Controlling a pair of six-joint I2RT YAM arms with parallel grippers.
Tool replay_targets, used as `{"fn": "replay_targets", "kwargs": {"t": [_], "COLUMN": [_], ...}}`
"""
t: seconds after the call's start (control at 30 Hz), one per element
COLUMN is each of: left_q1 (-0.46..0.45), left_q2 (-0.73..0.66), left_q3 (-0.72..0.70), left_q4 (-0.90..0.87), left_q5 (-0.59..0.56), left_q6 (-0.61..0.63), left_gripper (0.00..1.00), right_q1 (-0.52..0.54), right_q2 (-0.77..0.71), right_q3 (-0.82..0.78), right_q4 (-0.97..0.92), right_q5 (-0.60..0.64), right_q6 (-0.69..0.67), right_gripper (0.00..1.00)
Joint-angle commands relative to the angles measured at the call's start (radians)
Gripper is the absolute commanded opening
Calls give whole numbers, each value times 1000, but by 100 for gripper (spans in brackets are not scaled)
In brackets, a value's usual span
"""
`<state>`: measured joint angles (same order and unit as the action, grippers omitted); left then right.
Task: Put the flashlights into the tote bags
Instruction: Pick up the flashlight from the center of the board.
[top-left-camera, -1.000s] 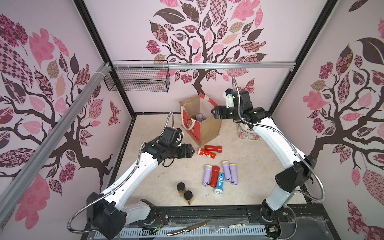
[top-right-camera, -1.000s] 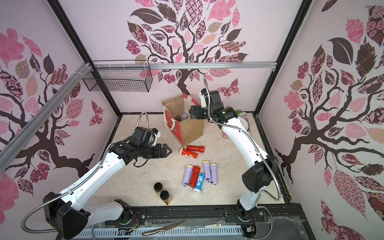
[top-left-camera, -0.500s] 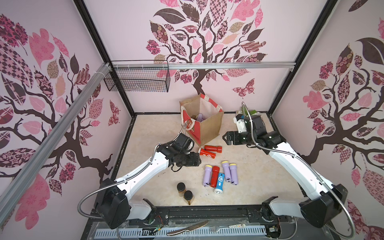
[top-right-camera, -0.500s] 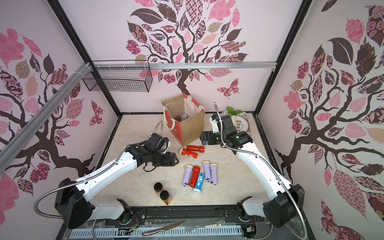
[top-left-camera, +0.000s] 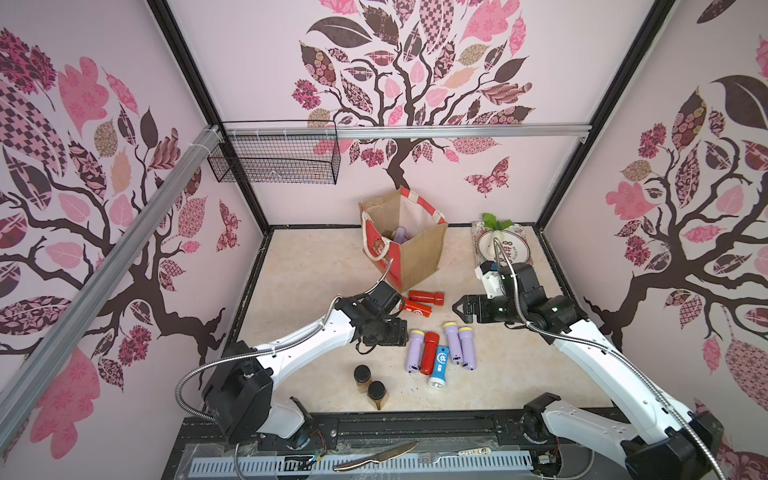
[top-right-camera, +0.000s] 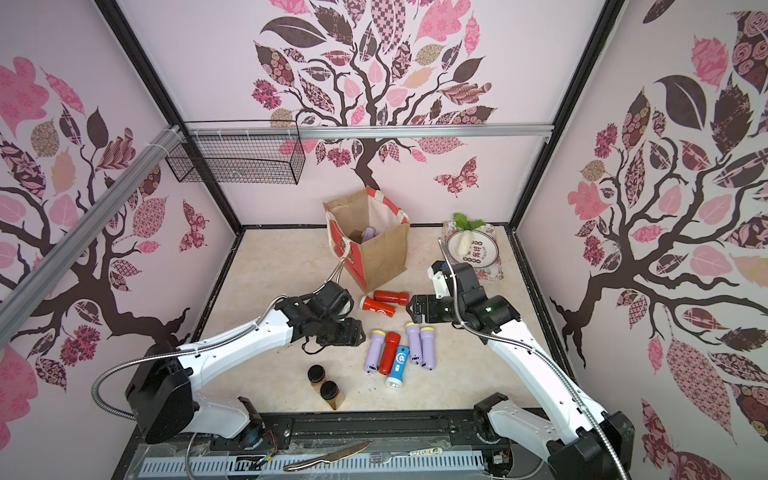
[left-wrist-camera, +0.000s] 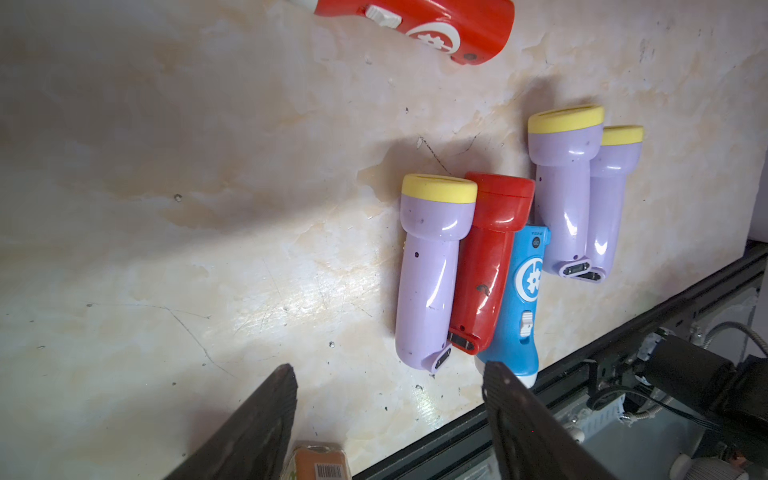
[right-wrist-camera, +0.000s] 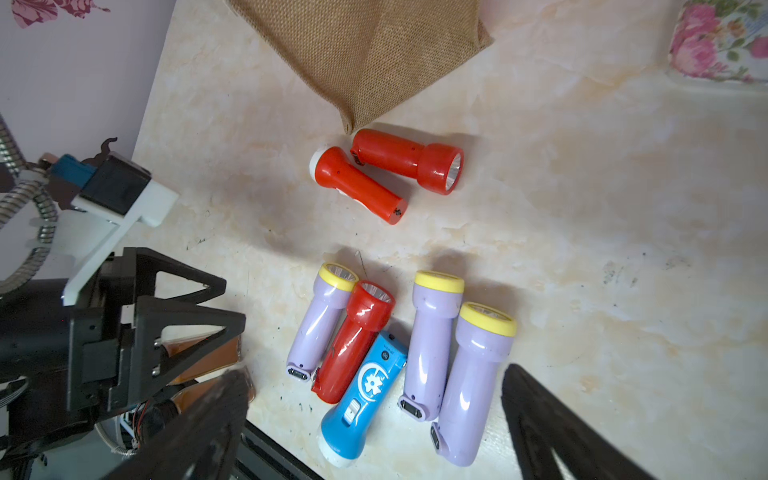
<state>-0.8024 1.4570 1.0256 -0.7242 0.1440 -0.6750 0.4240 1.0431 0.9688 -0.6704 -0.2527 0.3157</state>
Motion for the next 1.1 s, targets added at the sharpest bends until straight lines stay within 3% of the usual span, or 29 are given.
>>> {"fn": "replay_targets", "kwargs": {"t": [0.0,0.2,0.63,1.07], "left_q1": [-36,-64,-67,-79], "left_q2": [45,105,222,318], "left_q3": [8,-11,18,52], "left_q4": [23,79,162,112], "left_q5": [-44,-39,15,-29], "left_q6": [-28,-71,-39,-45], "left_gripper": [75,75,72,59], "right_q1": [-2,-2,-3,-3], "right_q2": [-42,-98,-148,-162], "right_q3": [-23,-64,-132,-140], "right_q4": [2,-11,26,29], "right_q5": [-40,-32,31,45], "right_q6": [-2,-17,-21,-16], "right_gripper": [98,99,100,100]}}
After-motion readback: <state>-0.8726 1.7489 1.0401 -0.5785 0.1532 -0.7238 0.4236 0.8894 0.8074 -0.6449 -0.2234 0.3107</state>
